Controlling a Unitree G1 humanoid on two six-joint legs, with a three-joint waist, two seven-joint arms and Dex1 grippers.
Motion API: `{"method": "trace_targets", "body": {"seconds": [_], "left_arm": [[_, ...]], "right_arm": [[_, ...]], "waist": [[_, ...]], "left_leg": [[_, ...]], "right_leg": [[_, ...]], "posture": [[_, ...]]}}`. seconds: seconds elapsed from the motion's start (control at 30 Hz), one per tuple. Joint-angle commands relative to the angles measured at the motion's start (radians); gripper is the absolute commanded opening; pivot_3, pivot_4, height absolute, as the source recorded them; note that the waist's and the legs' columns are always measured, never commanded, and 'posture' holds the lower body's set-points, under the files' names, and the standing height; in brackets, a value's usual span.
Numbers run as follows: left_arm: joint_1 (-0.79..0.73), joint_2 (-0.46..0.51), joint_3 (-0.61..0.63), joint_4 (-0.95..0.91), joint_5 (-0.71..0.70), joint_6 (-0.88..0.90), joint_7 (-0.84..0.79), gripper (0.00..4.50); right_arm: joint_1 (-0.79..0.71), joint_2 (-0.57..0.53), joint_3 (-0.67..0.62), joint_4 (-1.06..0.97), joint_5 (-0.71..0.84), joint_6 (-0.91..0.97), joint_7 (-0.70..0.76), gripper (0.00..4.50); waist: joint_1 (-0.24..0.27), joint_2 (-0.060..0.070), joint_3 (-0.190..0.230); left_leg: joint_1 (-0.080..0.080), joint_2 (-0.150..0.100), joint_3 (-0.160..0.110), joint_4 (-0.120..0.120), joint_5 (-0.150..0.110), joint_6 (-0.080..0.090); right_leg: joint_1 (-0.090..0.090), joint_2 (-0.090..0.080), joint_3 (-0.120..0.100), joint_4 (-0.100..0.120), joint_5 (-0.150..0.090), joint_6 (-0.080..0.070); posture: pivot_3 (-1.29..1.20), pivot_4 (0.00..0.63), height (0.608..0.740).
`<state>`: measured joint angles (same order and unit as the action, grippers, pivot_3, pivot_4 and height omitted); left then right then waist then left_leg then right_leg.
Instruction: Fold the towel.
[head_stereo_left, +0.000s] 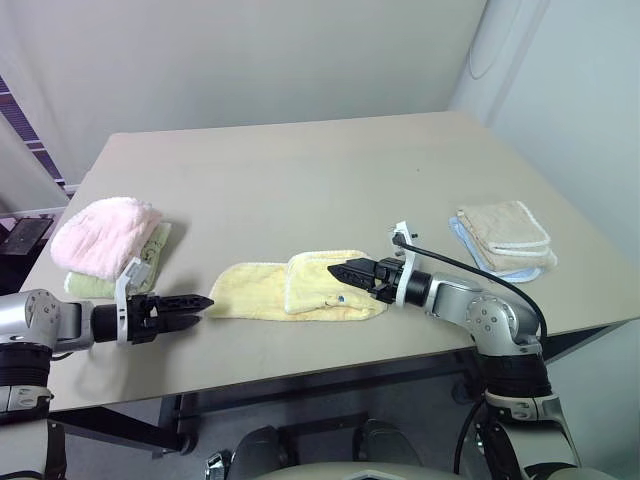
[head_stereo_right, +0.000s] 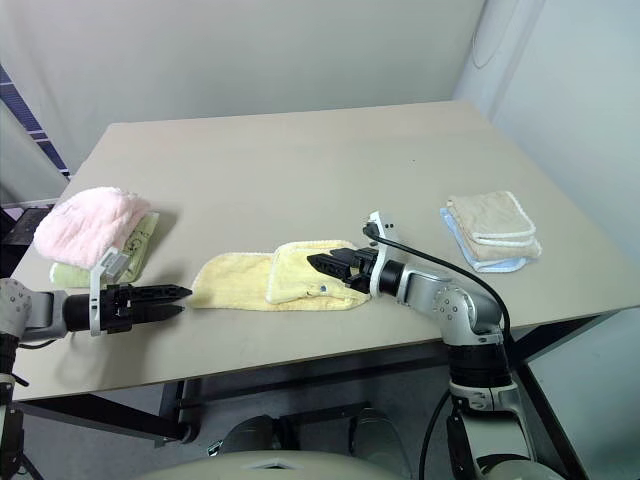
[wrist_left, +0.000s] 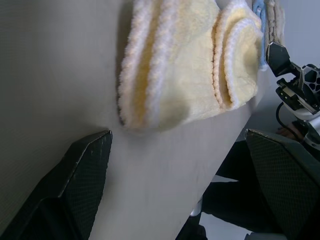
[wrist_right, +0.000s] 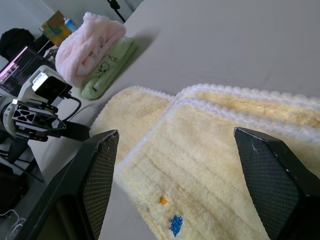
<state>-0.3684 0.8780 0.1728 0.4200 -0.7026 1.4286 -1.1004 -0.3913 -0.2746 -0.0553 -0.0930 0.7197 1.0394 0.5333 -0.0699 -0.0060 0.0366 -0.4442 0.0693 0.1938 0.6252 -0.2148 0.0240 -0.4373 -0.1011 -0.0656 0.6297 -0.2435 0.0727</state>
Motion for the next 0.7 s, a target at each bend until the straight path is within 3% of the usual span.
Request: {"method": "trace_targets", "body": {"seconds": [0.03,0.47,0.7], "left_arm": [[-0.033,-0.011,0.003,0.018,-0.004,0.019,0.021,4.5],[-0.117,-0.213,0.034,0.062,-0.007,0.121,0.171,4.5],[-0.14,-0.25,0.03,0.09,0.012,0.093,0.205,4.5]], "right_arm": [[-0.004,0.02,-0.003,-0.02,-0.002,-0.03,-0.012,3.84],[-0.003,0.031,-0.038,-0.007,-0.008,-0.051,-0.063,3.84],[0.002,0.036,-0.045,0.009,-0.032,-0.069,-0.099,3.84]], "waist": [[0.0,0.0,0.0],[0.033,0.002,-0.002],[0.056,0.005,-0.004]], "left_leg": [[0.0,0.0,0.0,0.0,0.0,0.0],[0.0,-0.003,0.003,-0.001,0.0,0.0],[0.001,-0.004,0.003,0.0,0.0,0.0]], "right_leg": [[0.0,0.0,0.0,0.0,0.0,0.0],[0.001,-0.004,0.0,0.0,0.001,-0.002],[0.002,-0.006,-0.001,0.0,0.003,-0.002]], "posture": [[0.0,0.0,0.74],[0.0,0.0,0.74],[0.0,0.0,0.74]]}}
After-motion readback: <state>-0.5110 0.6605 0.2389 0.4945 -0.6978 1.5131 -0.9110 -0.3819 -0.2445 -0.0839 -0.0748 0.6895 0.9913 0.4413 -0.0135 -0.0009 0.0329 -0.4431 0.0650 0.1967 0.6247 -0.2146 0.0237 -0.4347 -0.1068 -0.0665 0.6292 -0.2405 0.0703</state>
